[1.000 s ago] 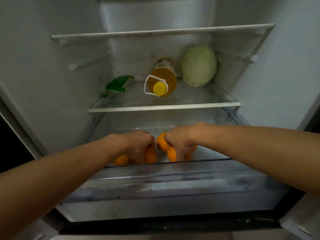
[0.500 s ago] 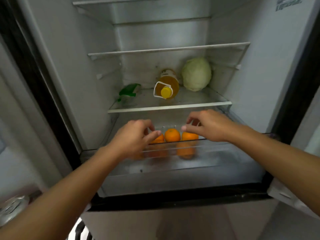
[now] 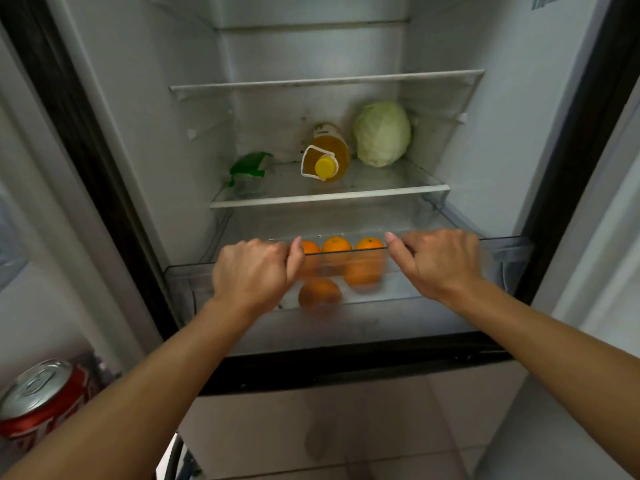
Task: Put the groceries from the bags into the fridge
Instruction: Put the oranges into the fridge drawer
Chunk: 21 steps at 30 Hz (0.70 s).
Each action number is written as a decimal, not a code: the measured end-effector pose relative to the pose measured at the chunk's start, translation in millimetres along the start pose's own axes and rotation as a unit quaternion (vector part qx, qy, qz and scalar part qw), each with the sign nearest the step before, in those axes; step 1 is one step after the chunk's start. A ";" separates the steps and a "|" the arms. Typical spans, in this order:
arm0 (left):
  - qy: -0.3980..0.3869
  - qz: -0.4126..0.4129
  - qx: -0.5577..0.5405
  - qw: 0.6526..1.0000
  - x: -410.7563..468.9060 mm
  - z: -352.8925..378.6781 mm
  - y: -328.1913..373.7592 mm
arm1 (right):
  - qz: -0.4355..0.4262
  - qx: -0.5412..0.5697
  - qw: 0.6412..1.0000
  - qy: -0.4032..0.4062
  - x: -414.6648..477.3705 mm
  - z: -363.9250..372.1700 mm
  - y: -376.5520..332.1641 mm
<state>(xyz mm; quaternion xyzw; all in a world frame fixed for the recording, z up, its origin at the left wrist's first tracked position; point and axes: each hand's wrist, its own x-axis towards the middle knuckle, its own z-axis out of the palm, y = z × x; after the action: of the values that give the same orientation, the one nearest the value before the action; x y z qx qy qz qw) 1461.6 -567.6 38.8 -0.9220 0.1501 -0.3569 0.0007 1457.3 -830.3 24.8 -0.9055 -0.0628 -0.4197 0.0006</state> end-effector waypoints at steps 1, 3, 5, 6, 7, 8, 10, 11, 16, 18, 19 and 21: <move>0.005 0.000 -0.003 1.000 5.3 2.0 -1.5 | 0.000 -0.004 1.000 0.002 4.8 2.5 -0.6; 0.009 0.001 0.000 1.000 18.4 7.5 -2.7 | -0.001 -0.005 1.000 -0.015 18.0 9.4 0.7; 0.009 0.005 0.007 1.000 30.5 16.5 -3.4 | -0.007 -0.016 1.000 -0.019 30.6 19.6 4.0; 0.006 0.006 0.009 1.000 35.7 20.7 -4.1 | -0.007 -0.020 1.000 -0.019 36.0 24.7 5.7; 0.002 0.005 0.011 1.000 40.8 24.1 -5.2 | -0.005 -0.023 1.000 -0.020 41.0 29.3 7.0; -0.006 0.000 0.012 1.000 46.0 27.5 -7.0 | -0.002 -0.024 0.999 -0.023 45.6 33.6 7.3; -0.020 -0.013 0.012 1.000 56.4 36.4 -12.3 | 0.000 -0.033 0.999 -0.031 55.4 43.0 7.7; -0.019 -0.018 0.009 1.000 61.3 40.9 -14.6 | 0.006 -0.036 0.999 -0.036 60.1 47.7 8.1; 0.006 -0.040 -0.013 0.999 76.2 66.3 -19.0 | 0.024 0.025 0.999 0.018 74.8 72.2 10.9; 0.031 -0.025 -0.002 0.999 81.3 77.1 -21.9 | 0.012 0.032 0.999 0.018 80.4 84.9 13.4; 0.034 -0.014 0.002 0.999 84.6 84.3 -24.2 | 0.012 0.036 0.999 0.004 83.4 91.5 14.7; 0.013 -0.011 -0.006 1.000 90.0 99.4 -28.3 | 0.016 0.043 0.998 -0.033 87.3 104.8 16.7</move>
<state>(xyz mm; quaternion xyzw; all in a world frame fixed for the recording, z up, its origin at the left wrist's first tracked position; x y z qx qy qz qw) 1597.8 -576.0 27.0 -0.9188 0.1426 -0.3679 -0.0107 1594.6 -831.3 24.1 -0.9189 -0.0660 -0.3864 0.0437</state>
